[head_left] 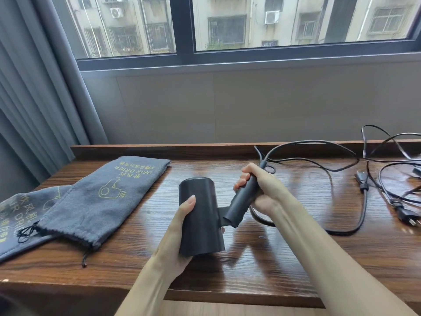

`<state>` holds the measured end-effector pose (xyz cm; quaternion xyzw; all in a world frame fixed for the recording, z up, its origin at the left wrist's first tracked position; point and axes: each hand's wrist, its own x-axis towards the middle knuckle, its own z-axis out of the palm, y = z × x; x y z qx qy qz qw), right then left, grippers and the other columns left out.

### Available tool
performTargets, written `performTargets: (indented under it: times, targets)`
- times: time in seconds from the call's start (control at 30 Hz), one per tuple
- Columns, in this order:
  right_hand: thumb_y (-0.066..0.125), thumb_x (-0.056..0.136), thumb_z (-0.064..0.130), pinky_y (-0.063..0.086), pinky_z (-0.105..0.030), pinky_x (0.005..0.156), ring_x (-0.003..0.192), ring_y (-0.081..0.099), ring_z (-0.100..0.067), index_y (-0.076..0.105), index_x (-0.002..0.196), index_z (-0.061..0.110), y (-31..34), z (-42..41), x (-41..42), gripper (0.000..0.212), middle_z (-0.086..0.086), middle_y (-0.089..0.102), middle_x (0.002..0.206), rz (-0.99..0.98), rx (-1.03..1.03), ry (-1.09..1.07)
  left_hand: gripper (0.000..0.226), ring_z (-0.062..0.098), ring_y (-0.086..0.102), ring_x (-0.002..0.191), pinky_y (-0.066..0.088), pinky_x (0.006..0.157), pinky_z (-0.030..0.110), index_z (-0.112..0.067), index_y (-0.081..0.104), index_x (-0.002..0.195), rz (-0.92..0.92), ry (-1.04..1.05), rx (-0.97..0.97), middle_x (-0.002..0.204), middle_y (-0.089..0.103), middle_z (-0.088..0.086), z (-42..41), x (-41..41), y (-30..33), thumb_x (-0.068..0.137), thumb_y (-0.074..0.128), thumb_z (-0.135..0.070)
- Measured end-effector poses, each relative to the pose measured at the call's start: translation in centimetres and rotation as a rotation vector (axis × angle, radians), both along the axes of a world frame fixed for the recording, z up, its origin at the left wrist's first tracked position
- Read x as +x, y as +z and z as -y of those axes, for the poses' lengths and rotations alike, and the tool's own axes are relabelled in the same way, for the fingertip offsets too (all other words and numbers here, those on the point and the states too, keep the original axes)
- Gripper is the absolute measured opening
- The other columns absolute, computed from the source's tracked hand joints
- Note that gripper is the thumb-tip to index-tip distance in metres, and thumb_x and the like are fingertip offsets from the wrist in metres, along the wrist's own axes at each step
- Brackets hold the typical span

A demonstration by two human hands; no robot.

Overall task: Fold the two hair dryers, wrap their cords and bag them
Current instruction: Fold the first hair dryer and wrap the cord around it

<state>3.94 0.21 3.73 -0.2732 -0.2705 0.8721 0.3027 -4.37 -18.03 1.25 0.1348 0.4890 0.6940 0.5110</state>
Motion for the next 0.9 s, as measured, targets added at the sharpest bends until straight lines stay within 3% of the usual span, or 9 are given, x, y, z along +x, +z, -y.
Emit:
performTargets:
  times: [0.17,0.27,0.47,0.57,0.63,0.7,0.77,0.83,0.9]
  targets:
    - [0.048,0.087,0.000,0.044,-0.027,0.052,0.040,0.040,-0.012,0.041,0.060,0.014,0.8,-0.2,-0.2,0.032,0.001,0.040,0.049,0.065,0.050,0.091,0.082,0.032,0.069,0.089,0.055,0.082,0.043,-0.006,0.059,0.122,0.006,0.002,-0.023,0.109,0.070,0.022,-0.1,0.1,0.2,0.056,0.077,-0.052]
    - [0.050,0.087,-0.001,0.048,-0.030,0.056,0.040,0.040,-0.013,0.045,0.063,0.013,1.0,0.2,-0.4,0.028,0.000,0.041,0.049,0.142,0.135,0.191,0.073,0.030,0.070,0.087,0.057,0.070,0.039,-0.009,0.061,0.121,-0.030,-0.052,-0.048,0.109,0.071,0.020,0.1,0.4,0.1,0.063,0.075,-0.051]
    - [0.057,0.086,0.004,0.044,-0.025,0.048,0.045,0.042,-0.015,0.046,0.061,0.016,1.6,0.7,-0.1,0.030,0.000,0.044,0.052,0.266,0.345,0.367,0.068,0.026,0.071,0.089,0.057,0.075,0.041,-0.017,0.064,0.116,-0.129,-0.132,-0.077,0.106,0.073,0.014,0.1,0.7,0.1,0.061,0.073,-0.056]
    - [0.067,0.086,0.020,0.046,-0.026,0.049,0.049,0.048,-0.014,0.056,0.070,0.014,2.1,0.9,0.2,0.021,-0.002,0.054,0.060,0.318,0.481,0.358,0.070,0.027,0.072,0.089,0.056,0.075,0.042,-0.018,0.066,0.112,-0.110,-0.102,-0.047,0.104,0.074,0.014,0.2,0.7,0.0,0.055,0.075,-0.057]
    - [0.071,0.080,0.042,0.050,-0.029,0.058,0.059,0.056,-0.012,0.064,0.081,0.011,2.5,0.7,0.6,0.032,-0.002,0.062,0.072,0.340,0.548,0.344,0.069,0.032,0.071,0.089,0.057,0.074,0.042,-0.016,0.070,0.110,-0.082,-0.103,-0.011,0.106,0.073,0.017,0.3,0.6,0.0,0.053,0.075,-0.056]
    - [0.067,0.076,0.056,0.047,-0.031,0.065,0.066,0.060,-0.014,0.066,0.089,0.012,2.8,0.1,1.1,0.045,-0.004,0.066,0.081,0.348,0.584,0.226,0.063,0.034,0.071,0.083,0.058,0.067,0.040,-0.015,0.075,0.102,-0.051,-0.125,0.036,0.105,0.072,0.020,0.5,0.5,0.1,0.053,0.075,-0.053]
    - [0.064,0.086,0.044,0.043,-0.031,0.058,0.058,0.056,-0.016,0.065,0.080,0.012,2.8,-1.0,2.0,0.032,-0.008,0.065,0.074,0.395,0.727,-0.119,0.061,0.035,0.071,0.078,0.059,0.062,0.039,-0.012,0.077,0.098,-0.026,-0.130,0.060,0.103,0.072,0.022,0.9,0.2,0.0,0.050,0.079,-0.051]
    - [0.061,0.088,0.026,0.046,-0.035,0.065,0.064,0.057,-0.018,0.062,0.077,0.013,2.7,-2.8,3.2,0.017,-0.002,0.062,0.069,0.590,1.086,-0.592,0.071,0.037,0.071,0.078,0.058,0.062,0.039,-0.011,0.076,0.100,-0.040,-0.129,0.073,0.104,0.071,0.023,1.2,-0.3,0.0,0.042,0.087,-0.052]
    - [0.060,0.084,0.018,0.039,-0.033,0.082,0.089,0.054,-0.025,0.060,0.098,0.013,3.0,-5.0,4.2,0.015,-0.003,0.061,0.089,0.829,1.506,-0.872,0.080,0.037,0.070,0.077,0.058,0.061,0.039,-0.010,0.077,0.098,-0.056,-0.129,0.082,0.103,0.071,0.024,1.6,-0.7,0.2,0.033,0.090,-0.055]
